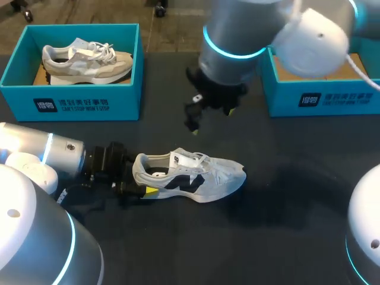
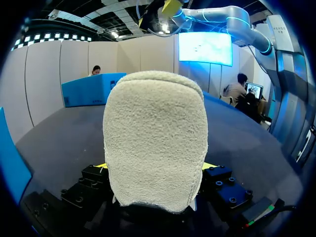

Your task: Take the shoe out of the shoebox, open the shoe tongue, remove and reinsert the insole, then place the shoe into the shoebox

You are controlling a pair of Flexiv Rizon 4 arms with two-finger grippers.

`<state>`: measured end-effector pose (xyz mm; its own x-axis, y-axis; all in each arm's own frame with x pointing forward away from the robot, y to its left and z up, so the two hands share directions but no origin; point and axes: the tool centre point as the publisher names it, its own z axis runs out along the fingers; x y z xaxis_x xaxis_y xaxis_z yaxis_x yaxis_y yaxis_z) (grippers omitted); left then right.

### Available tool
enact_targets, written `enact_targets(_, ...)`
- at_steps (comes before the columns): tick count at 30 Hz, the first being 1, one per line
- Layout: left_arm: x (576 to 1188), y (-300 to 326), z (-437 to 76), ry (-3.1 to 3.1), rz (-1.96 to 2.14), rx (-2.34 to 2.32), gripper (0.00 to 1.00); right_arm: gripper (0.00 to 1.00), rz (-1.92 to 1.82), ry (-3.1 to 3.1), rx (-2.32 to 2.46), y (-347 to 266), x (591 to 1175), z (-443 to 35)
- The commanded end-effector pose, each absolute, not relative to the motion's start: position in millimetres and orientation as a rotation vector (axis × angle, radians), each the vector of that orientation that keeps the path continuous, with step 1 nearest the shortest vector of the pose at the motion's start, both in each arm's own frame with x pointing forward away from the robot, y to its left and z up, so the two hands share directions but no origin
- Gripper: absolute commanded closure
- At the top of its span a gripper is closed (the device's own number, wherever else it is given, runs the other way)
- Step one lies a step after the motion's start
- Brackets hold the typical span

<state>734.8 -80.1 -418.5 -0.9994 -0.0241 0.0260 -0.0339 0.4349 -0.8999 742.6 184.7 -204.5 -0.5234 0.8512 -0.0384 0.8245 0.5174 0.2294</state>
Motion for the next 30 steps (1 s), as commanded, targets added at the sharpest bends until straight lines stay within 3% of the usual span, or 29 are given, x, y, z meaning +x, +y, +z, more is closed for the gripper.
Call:
enact_targets(1,733.8,-82.0,-421.1,-2.655,1.669,0.057,1.0,0.0,0.053,2.549,1.479,202.5,741.2,-203.2)
enact_targets(27,733.8,-82.0,-421.1,-2.655,1.669,0.057,1.0,0.0,-0.06,2.467,1.584,224.0,723.6,-196.0)
enact_targets(30,733.8,-82.0,-421.1,-2.655,1.669,0.057,1.0,0.0,-0.056,2.356,1.667,220.7,743.7,-204.9)
